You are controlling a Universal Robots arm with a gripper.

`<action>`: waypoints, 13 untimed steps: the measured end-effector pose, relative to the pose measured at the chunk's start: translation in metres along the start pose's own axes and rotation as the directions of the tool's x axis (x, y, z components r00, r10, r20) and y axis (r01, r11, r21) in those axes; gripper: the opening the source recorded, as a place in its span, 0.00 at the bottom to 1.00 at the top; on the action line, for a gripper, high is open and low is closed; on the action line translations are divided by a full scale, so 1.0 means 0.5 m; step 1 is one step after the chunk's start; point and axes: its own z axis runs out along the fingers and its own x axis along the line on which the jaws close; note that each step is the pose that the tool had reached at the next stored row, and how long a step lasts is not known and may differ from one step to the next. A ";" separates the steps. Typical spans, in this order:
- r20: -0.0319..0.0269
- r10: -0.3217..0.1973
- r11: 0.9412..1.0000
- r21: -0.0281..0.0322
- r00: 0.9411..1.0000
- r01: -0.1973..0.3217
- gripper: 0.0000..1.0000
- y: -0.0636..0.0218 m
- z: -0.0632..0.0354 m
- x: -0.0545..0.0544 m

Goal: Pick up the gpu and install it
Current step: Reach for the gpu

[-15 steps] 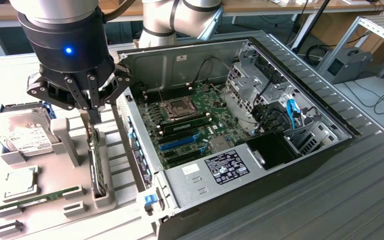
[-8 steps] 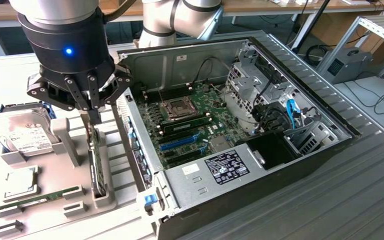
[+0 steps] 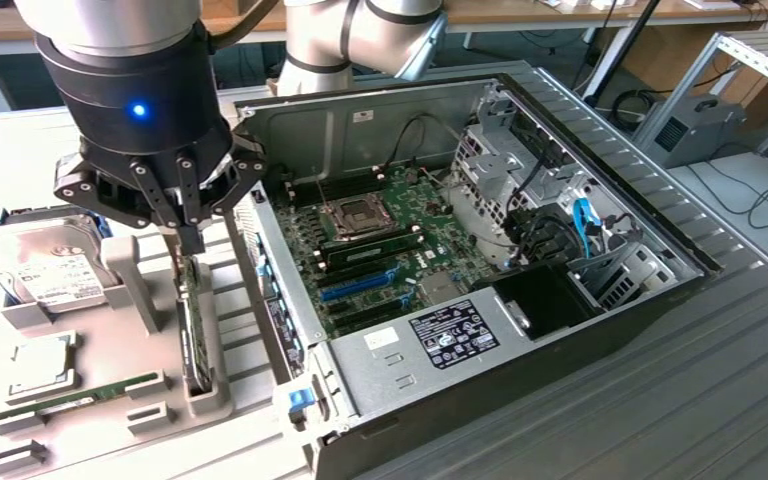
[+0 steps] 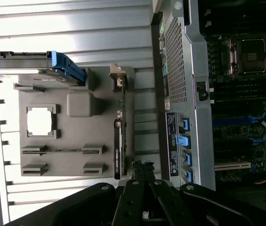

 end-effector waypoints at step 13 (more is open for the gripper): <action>0.000 0.000 1.000 0.000 1.000 0.000 0.11 -0.017 0.000 -0.001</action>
